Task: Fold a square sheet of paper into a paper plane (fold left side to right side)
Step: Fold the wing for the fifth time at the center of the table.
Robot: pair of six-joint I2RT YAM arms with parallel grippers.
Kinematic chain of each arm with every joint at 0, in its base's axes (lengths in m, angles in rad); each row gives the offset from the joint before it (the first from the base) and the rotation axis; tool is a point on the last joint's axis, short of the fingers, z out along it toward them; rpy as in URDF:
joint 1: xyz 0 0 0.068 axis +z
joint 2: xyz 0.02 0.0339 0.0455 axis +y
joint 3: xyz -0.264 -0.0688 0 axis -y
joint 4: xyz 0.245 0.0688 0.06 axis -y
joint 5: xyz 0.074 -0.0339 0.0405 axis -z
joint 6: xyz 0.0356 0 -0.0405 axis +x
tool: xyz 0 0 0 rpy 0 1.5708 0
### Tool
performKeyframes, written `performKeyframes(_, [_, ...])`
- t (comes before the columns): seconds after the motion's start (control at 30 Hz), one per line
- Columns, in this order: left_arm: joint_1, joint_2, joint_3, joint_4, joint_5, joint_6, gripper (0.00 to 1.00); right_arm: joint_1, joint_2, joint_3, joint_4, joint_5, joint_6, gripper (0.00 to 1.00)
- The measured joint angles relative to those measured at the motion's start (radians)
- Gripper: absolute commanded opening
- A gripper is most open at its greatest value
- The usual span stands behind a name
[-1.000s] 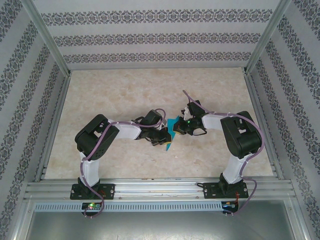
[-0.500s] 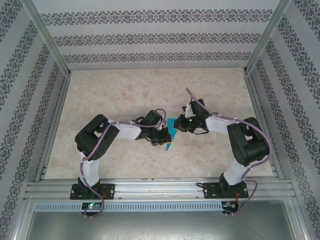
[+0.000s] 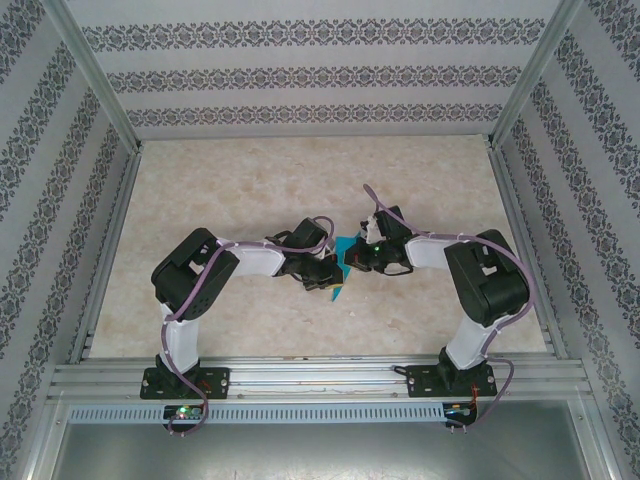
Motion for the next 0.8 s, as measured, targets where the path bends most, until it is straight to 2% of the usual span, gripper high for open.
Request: performKeyframes(0.8, [-0.005,0.016,0.034,-0.035,-0.014,0.004,0.00,-0.027,0.044,0.075,-0.105,0.037,-0.083,0.00])
